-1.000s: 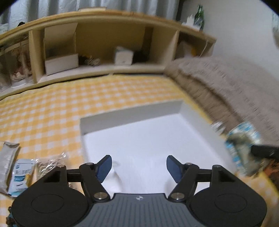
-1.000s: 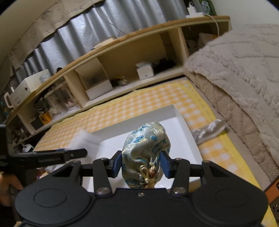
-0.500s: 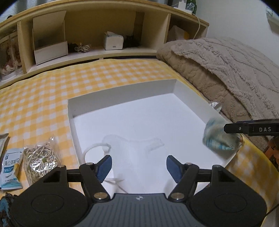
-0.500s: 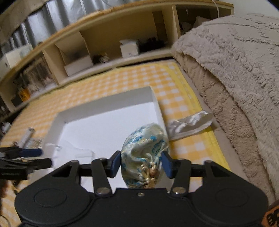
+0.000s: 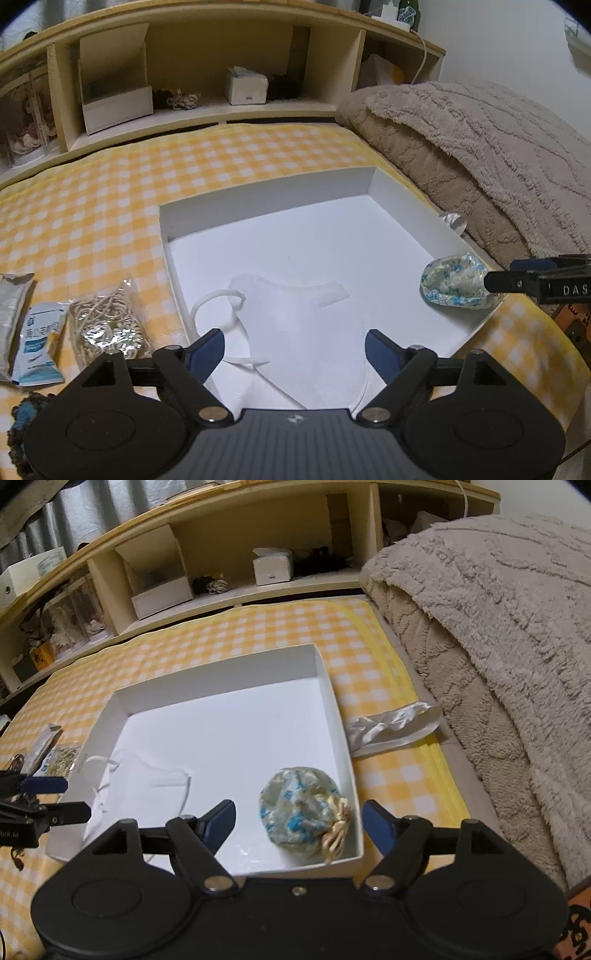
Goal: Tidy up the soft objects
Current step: 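Lower the blue-patterned pouch into the white box and open the right tool, then move the left tool to the blue-and-white wipes pack while the right tool approaches the crocheted scrunchie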
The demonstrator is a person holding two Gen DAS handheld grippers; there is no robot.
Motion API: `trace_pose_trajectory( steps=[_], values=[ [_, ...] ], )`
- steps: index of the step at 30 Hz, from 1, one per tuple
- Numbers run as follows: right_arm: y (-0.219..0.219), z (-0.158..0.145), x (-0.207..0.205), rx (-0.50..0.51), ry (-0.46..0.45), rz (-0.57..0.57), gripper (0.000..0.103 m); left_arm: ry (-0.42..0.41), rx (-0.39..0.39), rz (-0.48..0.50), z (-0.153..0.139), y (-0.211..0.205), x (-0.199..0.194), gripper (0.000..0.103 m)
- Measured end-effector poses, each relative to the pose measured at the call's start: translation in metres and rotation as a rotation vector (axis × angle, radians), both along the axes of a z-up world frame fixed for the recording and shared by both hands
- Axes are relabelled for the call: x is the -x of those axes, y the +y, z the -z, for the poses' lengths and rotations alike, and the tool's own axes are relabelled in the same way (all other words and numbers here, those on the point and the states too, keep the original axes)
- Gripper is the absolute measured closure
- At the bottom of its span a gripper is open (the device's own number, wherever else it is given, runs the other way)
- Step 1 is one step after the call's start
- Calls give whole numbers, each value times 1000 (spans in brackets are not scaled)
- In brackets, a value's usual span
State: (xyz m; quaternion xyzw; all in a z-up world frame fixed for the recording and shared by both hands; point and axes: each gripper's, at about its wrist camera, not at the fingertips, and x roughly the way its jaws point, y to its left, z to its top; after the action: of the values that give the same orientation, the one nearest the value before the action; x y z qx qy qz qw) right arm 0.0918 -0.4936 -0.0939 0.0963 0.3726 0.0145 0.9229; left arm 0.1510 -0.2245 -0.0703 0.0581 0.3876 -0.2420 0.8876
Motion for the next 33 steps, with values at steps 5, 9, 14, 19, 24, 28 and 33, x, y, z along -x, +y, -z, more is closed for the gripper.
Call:
trace_pose_trajectory(
  steps=[5,9,14,19,24,28,33],
  values=[
    [10,-17,14,3,-23,-14,26,-16,12,-21,-16,8,9,12],
    [17,-32,25,4,-32,-22,25,-33,20,-36,-31,16,18,9],
    [27,-52,40,2,-37,-21,23,-55,36,-50,-50,25,31,5],
    [39,-71,56,-2,-63,-11,21,-72,57,-68,-66,37,45,2],
    [54,-84,74,7,-90,-13,14,-96,73,-83,-79,53,60,0],
    [65,-95,86,12,-108,-13,4,-103,94,-102,-87,65,70,0],
    [78,-105,94,20,-115,-13,0,-127,106,-112,-97,77,83,0]
  ],
)
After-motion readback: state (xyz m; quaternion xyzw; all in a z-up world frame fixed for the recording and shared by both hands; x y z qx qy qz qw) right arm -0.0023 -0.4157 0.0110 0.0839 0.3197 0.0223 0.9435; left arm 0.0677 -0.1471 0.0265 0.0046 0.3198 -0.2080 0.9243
